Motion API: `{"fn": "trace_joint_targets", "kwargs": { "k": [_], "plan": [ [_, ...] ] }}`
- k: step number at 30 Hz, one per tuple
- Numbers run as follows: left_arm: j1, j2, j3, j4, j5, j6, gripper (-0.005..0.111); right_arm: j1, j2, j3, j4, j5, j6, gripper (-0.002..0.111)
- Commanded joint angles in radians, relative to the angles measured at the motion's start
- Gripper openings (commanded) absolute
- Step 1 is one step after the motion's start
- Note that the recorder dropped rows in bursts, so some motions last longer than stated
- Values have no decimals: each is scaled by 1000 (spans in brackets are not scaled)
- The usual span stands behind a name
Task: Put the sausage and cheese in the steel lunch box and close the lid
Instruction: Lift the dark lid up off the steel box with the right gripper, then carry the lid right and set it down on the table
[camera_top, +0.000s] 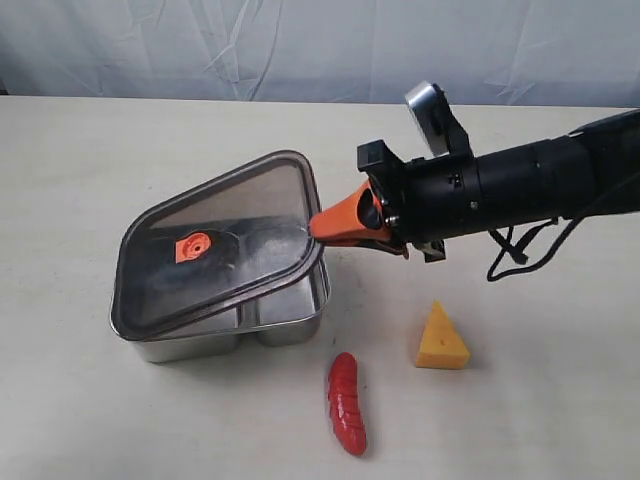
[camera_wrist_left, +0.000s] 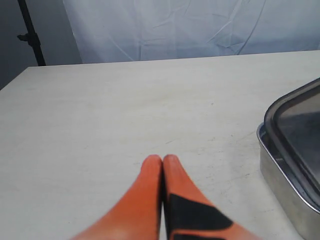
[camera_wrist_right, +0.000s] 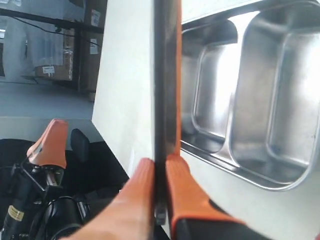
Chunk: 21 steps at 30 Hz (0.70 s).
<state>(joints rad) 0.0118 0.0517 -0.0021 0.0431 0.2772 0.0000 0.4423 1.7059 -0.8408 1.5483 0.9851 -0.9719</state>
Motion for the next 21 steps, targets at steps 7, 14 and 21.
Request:
{"fn": "trace_joint_targets", "kwargs": {
  "k": [7,14,21],
  "plan": [
    [5,-5,2,3,-12,0,0,0,-165,-4,66,54,-76,-1],
    [5,-5,2,3,-12,0,0,-12,-314,-4,54,31,-127,-1],
    [5,-5,2,3,-12,0,0,-23,-538,-4,-446,-303,-57,-1]
  ]
}}
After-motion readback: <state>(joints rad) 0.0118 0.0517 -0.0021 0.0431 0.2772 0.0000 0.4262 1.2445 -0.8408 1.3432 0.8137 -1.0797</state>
